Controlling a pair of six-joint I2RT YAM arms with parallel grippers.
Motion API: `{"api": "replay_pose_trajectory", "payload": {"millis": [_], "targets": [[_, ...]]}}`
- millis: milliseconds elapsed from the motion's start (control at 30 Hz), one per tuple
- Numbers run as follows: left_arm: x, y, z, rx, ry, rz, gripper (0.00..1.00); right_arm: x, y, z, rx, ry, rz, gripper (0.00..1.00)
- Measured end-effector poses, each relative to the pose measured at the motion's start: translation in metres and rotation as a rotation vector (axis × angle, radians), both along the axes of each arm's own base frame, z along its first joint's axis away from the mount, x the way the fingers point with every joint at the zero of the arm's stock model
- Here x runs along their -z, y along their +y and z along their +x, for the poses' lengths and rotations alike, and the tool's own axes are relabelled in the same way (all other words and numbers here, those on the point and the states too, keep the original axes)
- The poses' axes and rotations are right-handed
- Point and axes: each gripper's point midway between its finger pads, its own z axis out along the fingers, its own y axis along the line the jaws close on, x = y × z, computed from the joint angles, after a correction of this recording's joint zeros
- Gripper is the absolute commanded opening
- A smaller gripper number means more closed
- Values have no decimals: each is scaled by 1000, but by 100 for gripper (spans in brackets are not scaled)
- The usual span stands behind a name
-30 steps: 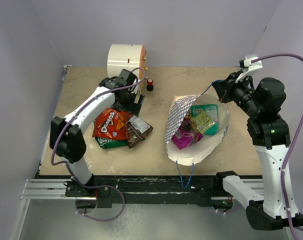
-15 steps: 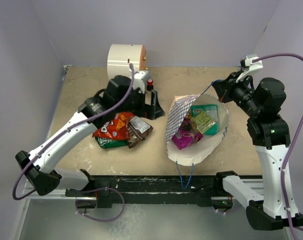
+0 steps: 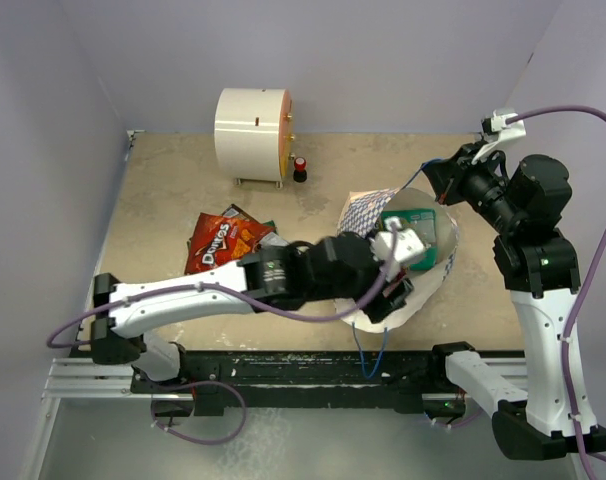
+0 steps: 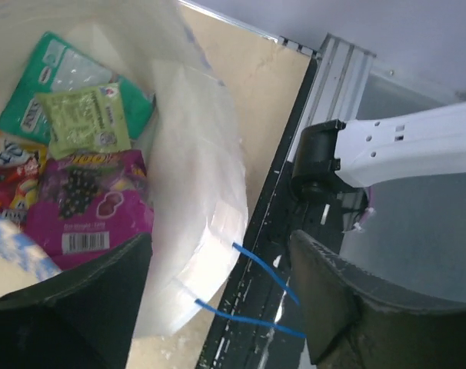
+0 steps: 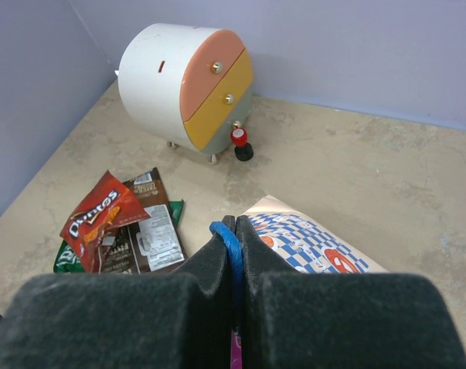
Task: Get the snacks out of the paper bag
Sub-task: Take out the snack from the paper bag.
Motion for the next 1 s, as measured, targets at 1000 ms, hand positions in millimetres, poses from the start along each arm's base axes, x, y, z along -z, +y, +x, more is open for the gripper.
{"api": "replay_pose_trajectory", "payload": {"millis": [1000], "targets": [[205, -32, 83, 27, -233, 573, 71, 0, -1, -3, 3, 0, -1, 0]]}}
